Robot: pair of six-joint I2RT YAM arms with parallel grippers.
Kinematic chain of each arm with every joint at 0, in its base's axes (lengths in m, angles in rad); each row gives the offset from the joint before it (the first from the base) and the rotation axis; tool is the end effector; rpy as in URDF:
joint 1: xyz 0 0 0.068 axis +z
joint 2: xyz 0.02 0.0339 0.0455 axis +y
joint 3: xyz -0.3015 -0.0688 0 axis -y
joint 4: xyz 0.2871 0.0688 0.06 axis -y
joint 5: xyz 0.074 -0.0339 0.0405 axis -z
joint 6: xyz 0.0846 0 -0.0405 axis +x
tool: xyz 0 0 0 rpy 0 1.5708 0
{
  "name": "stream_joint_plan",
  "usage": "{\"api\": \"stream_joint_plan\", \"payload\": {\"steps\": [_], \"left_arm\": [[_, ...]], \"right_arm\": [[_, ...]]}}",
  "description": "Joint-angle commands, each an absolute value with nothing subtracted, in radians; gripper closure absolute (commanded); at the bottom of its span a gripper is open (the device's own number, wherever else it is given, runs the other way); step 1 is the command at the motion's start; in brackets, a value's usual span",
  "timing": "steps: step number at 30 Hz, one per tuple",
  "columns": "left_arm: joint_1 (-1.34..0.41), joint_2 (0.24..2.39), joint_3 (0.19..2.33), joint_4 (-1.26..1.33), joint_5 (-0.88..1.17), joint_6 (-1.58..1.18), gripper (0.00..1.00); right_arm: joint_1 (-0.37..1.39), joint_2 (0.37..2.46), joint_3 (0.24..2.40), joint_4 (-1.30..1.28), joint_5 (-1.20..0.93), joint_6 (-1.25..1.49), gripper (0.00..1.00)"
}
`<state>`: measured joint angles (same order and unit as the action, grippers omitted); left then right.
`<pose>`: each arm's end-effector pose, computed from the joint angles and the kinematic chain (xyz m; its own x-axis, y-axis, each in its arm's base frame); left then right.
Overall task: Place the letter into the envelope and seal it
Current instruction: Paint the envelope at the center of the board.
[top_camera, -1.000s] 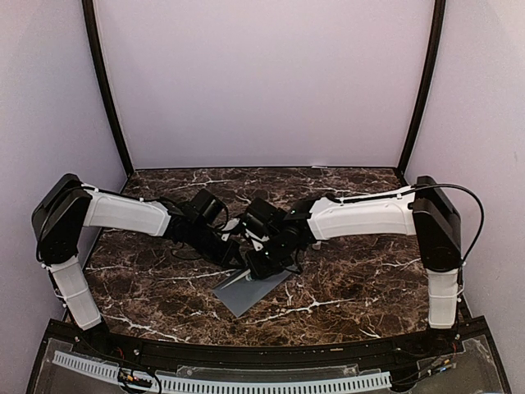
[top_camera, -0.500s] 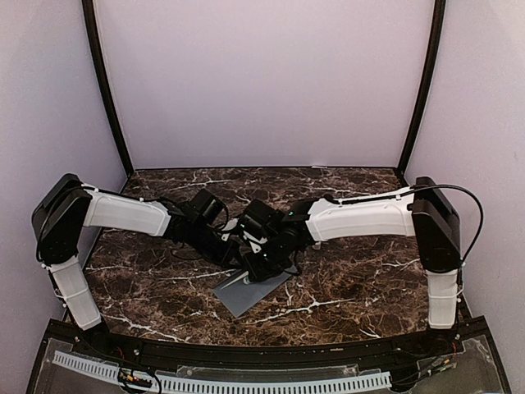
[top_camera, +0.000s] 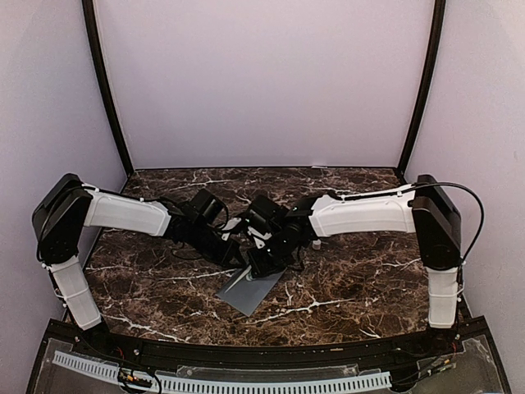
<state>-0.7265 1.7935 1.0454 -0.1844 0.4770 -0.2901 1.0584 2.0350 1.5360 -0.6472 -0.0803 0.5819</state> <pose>0.2932 -0.3125 0.1364 -0.8025 0.3732 -0.4655 0.5897 0.6148 -0.5238 0.2397 0.4400 0.1541 -0.8596 -0.4107 -0.3040 -0.4938 0.8207 0.2875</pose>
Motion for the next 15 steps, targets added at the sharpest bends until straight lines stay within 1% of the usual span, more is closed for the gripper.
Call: {"api": "stream_joint_plan", "payload": {"steps": [1,15], "left_arm": [[-0.738,1.791,1.038,-0.185,0.503,-0.269,1.00],[-0.738,1.801,1.042,-0.187,0.512,-0.264,1.00]], "right_arm": [[1.023,2.054,1.489,-0.698,-0.022,0.571,1.00],[0.986,2.068,1.494,-0.707,-0.003,0.544,1.00]]}}
